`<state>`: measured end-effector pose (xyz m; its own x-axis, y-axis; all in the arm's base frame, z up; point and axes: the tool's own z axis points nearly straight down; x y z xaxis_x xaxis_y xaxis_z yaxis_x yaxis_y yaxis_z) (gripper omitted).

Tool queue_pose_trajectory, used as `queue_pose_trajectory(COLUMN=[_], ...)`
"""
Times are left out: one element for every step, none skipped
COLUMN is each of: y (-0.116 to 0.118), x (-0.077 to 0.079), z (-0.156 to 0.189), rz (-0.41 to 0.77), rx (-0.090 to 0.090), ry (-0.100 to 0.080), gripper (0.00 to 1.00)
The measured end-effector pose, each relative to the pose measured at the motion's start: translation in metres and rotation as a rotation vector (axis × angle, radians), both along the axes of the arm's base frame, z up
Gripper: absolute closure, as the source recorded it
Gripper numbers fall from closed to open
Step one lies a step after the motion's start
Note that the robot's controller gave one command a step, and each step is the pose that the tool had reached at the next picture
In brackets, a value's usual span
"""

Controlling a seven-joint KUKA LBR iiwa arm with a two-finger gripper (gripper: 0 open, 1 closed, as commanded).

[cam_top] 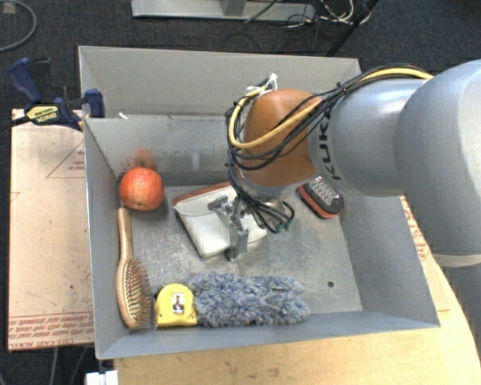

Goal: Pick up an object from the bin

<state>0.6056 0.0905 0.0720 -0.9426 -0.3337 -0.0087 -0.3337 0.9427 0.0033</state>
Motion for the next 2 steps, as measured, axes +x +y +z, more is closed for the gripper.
queue_pose_trajectory(y=[-0.0001,-0.0001], x=[-0.0009,-0.0011], z=[0.0028,0.0120], rz=[0.000,-0.001], rx=[0.000,0.000], ry=[0.001,0.001], gripper=[1.00,1.00])
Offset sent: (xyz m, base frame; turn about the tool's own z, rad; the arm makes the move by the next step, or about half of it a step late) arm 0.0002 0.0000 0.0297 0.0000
